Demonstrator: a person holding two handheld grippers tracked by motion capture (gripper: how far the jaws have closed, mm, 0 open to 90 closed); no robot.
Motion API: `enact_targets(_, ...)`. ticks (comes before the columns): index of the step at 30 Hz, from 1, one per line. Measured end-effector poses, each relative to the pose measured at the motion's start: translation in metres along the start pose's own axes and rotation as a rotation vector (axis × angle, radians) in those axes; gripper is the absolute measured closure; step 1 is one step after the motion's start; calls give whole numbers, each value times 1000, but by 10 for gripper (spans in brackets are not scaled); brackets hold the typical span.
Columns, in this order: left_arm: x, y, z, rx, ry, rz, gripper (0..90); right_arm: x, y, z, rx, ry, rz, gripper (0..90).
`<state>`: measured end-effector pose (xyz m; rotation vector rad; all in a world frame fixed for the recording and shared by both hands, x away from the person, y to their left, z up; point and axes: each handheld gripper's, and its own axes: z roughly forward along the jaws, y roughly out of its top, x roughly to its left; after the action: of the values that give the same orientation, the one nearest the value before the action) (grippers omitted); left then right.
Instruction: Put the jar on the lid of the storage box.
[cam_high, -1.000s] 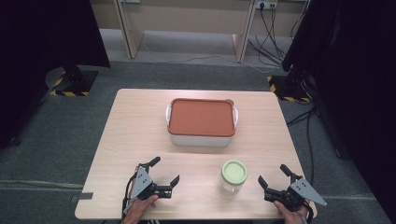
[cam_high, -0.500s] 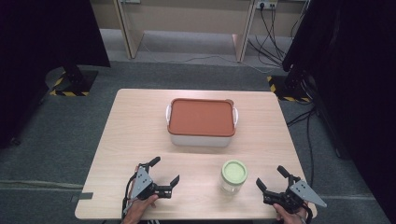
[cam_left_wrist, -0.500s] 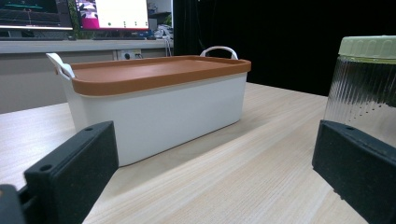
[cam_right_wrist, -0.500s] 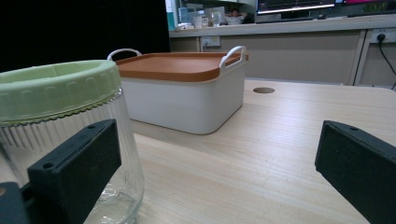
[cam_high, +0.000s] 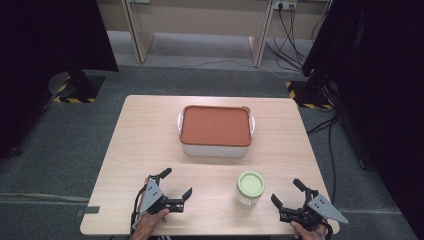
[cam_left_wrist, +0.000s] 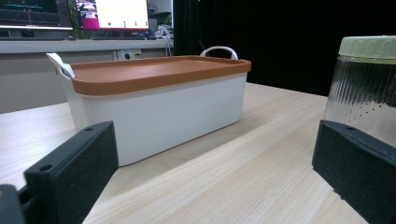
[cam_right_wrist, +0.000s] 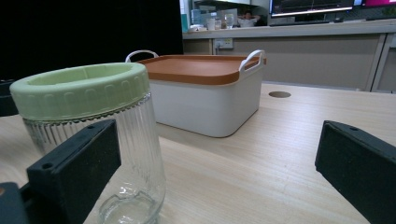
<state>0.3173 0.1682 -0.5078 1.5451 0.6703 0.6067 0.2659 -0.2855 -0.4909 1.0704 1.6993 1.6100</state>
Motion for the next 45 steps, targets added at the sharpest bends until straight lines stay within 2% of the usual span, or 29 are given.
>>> enact_targets(29, 0, 0, 0, 1, 1, -3, 0, 15, 4, 2, -3, 88, -24, 4)
enact_targets(45, 0, 0, 0, 2, 2, -3, 0, 23, 3, 5, 6, 120, -37, 4)
